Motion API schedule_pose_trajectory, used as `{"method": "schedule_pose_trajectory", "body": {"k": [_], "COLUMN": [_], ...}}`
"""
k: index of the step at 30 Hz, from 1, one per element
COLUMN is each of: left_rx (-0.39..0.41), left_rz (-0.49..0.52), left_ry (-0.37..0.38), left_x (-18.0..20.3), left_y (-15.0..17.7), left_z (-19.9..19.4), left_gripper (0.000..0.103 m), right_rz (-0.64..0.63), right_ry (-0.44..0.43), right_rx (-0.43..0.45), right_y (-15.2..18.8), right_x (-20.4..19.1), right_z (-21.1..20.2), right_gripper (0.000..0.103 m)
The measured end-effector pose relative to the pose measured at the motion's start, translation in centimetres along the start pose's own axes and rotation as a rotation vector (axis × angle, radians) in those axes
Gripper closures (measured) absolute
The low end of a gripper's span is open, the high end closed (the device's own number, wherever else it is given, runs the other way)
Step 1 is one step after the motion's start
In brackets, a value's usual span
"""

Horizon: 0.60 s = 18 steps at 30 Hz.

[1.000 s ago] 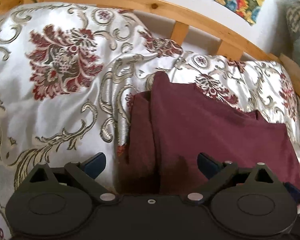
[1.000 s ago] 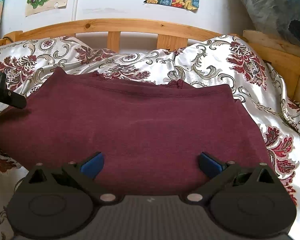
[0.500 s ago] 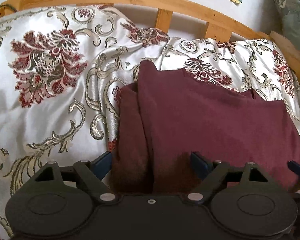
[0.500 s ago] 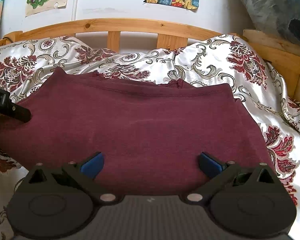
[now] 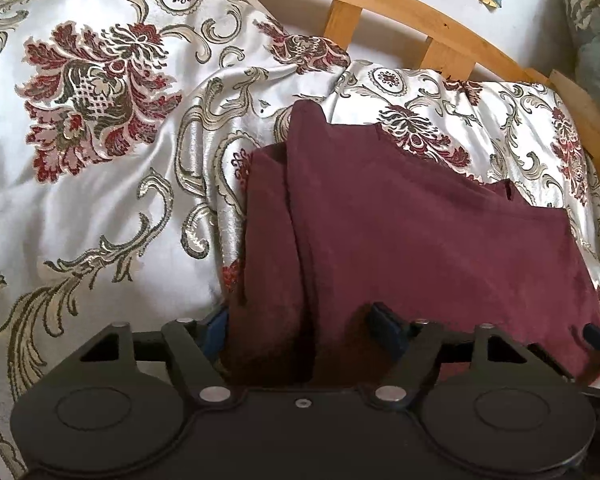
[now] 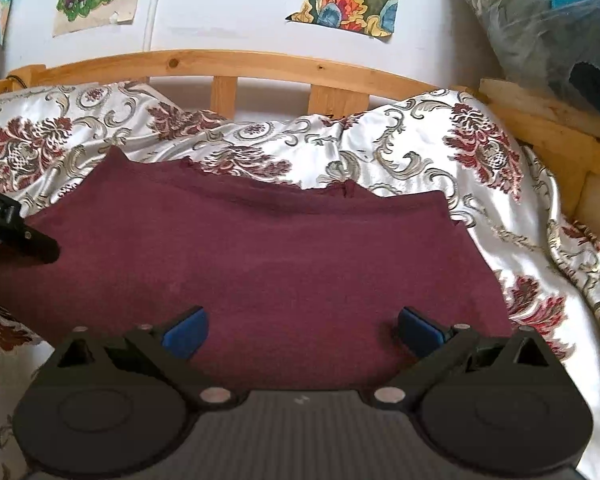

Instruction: Fold small clothes

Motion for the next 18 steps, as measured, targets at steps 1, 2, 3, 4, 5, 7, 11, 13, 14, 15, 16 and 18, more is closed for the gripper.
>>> {"method": "schedule_pose_trajectory", "body": {"k": [1,2,3,4,5,7,11,13,14,15,16,18], "left_rx": [0.002,0.002,0.001,0.0,-0.002,-0.001,-0.002,0.003,0.009,0.014,0.018,0.023], "left_rz": [-0.005,-0.013,-0.026,-0.043,-0.057,-0.073,-0.081,-0.109,-0.13,-0.15,-0.167,-0.19], "left_ry": [0.0,0.0,0.001,0.004,0.008,0.012,0.01,0.014,0.02,0.026,0.029,0.036], "left_x": [-0.1,-0.2,-0.4,-0.6,-0.8,-1.0,-1.1,-1.3,-1.5,-1.7,-1.8,-2.0], "left_y": [0.0,-0.1,-0.1,-0.1,-0.1,0.0,0.1,0.1,0.1,0.2,0.2,0.2], "left_z": [0.0,0.0,0.0,0.0,0.0,0.0,-0.1,-0.1,-0.2,-0.3,-0.4,-0.5], "left_gripper": [0.032,0.035,0.039,0.041,0.043,0.045,0.049,0.052,0.055,0.058,0.06,0.067], "right_rz": [-0.006,-0.015,-0.019,-0.019,-0.019,-0.023,-0.012,-0.003,0.001,0.005,0.008,0.012], "right_ry": [-0.001,-0.005,-0.009,-0.012,-0.012,-0.01,-0.011,-0.017,-0.02,-0.023,-0.025,-0.028], "right_rx": [-0.003,-0.01,-0.014,-0.019,-0.029,-0.039,-0.025,-0.027,-0.029,-0.029,-0.03,-0.03], "right_y": [0.0,0.0,0.1,0.2,0.3,0.4,0.9,1.0,1.0,1.0,1.0,1.0], "right_x": [0.1,0.2,0.2,0.2,0.1,-0.1,0.0,0.1,0.2,0.2,0.3,0.3], "right_z": [0.0,0.2,0.2,0.3,0.5,0.8,0.7,0.7,0.7,0.7,0.7,0.7], "right_gripper": [0.0,0.0,0.0,0.0,0.0,0.0,0.0,0.0,0.0,0.0,0.0,0.0]}}
Point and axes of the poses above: each gripper's, at about its wrist camera, not at the fingertips, and z roughly the way its jaws point, x to its right, y to its underside, the point moved 2 cm from there along z, roughly the way its jaws point, and after that the axes turned 10 degrees about y, right-handed, at the moved point
